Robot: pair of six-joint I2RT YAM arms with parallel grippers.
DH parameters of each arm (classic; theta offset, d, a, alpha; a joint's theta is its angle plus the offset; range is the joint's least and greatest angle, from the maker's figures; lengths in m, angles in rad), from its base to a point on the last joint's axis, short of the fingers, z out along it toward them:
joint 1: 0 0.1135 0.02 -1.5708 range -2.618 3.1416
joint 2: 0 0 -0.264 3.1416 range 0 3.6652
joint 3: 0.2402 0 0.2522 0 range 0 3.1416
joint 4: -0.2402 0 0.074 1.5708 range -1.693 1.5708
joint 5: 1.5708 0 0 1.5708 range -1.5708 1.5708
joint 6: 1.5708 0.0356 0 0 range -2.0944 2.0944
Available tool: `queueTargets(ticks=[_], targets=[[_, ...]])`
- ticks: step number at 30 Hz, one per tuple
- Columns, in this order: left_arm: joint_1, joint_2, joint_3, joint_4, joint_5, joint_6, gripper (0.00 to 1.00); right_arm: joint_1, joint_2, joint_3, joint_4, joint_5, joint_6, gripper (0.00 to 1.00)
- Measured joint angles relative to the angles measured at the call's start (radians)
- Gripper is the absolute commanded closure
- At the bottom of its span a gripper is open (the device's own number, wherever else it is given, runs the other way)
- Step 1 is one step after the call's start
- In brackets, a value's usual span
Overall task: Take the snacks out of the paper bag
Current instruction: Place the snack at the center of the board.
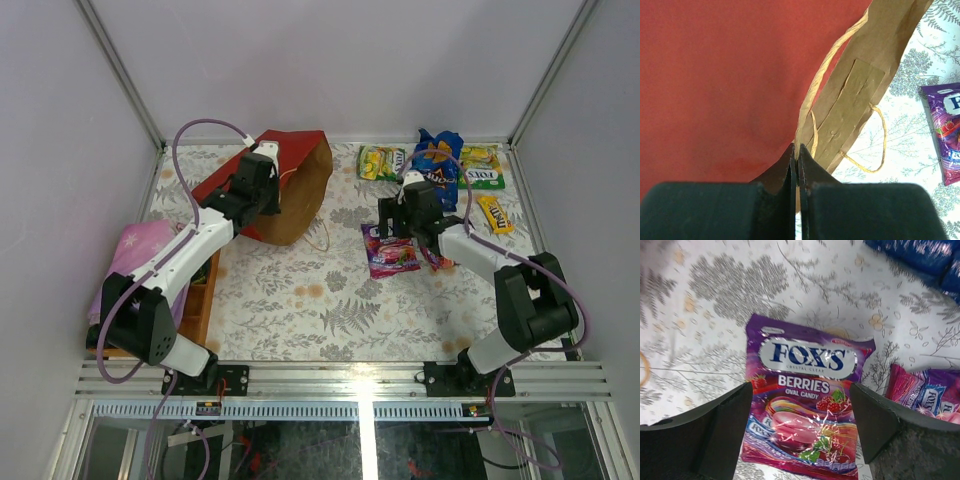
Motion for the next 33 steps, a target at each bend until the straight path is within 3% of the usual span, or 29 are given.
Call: queueTargets(ticks=[13, 33], targets=[[0.000, 0.003, 0.000, 0.000, 0.013, -0.002, 1.00, 0.075, 0.197, 0.053, -0.113, 0.098, -0.063, 0.11], [0.000, 0.003, 0.000, 0.000, 0.012, -0.004, 1.00, 0.075, 0.314, 0.211, -0.195, 0.249, 0.086, 0.09]])
